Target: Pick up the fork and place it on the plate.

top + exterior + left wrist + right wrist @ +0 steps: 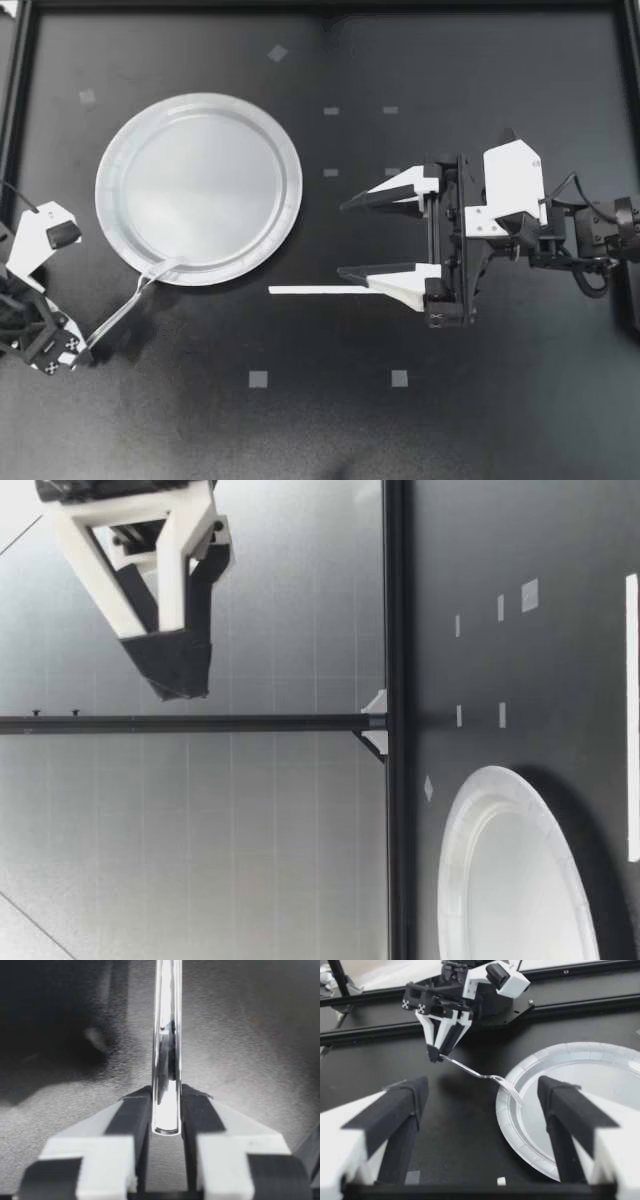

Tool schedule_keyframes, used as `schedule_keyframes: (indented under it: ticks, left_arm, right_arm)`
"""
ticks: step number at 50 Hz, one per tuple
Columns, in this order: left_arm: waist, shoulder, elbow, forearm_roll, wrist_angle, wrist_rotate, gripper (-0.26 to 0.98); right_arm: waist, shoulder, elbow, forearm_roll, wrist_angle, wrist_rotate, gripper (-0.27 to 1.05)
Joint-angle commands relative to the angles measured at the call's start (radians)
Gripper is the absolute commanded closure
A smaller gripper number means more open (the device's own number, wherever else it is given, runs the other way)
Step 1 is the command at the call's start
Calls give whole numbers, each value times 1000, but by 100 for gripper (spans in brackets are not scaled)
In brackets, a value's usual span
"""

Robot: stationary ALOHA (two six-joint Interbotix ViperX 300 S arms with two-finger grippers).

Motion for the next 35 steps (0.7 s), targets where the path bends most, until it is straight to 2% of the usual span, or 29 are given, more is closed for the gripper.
schedule_keyframes:
  ticks: [1,11,16,28,35]
  left_arm:
    - [3,-26,-18,-3,-2,0,57]
    - [3,-32,2,-2,-3,-55,35]
    - [5,-32,6,-2,-5,-67,27]
    - [5,-32,3,-2,-9,-67,25]
    - [3,-55,-25,5,-29,-61,22]
  right_arm:
    - [6,-8,-11,-3,-11,2,-2]
    - [5,-8,-11,-3,-9,2,-2]
    - [5,-8,-11,-3,-9,2,-2]
    - [5,-8,-11,-3,-8,2,-2]
    - [5,-9,-12,-3,-8,-2,-2]
